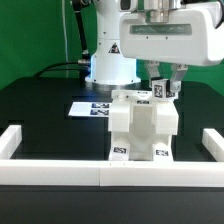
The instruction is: Assemble chair
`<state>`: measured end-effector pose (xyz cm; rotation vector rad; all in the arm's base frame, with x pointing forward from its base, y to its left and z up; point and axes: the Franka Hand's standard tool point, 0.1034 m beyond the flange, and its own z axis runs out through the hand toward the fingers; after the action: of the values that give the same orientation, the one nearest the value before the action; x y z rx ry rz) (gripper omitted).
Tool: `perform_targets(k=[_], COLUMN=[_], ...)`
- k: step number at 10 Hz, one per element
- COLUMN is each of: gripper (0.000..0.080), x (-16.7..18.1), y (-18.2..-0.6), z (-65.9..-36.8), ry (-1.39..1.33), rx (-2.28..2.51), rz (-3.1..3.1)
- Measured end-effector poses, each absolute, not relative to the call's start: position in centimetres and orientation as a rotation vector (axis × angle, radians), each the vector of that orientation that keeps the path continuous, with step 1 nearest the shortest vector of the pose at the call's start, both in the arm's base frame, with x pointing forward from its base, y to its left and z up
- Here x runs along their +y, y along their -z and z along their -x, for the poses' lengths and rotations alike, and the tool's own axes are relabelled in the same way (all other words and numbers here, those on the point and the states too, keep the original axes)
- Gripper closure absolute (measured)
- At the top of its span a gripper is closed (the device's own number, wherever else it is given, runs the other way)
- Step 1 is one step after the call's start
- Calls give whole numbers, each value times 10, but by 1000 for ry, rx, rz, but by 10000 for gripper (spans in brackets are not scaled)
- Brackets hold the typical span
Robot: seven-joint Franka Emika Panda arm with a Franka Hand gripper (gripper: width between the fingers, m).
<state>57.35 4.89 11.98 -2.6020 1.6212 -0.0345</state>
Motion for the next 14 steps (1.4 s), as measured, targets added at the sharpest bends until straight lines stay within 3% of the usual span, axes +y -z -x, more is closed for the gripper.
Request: perform_targets(k=[8,9,10,11,14], gripper=[511,345,345,191,152], x=[54,54,55,55,56], y=[-120,-120,-120,-121,-121], z=[-573,-573,-572,-572,-572], ry=[5,5,-7,-12,-1], rx=[2012,1983,1938,1897,1556], rz=[2298,2325,2368,2403,2641])
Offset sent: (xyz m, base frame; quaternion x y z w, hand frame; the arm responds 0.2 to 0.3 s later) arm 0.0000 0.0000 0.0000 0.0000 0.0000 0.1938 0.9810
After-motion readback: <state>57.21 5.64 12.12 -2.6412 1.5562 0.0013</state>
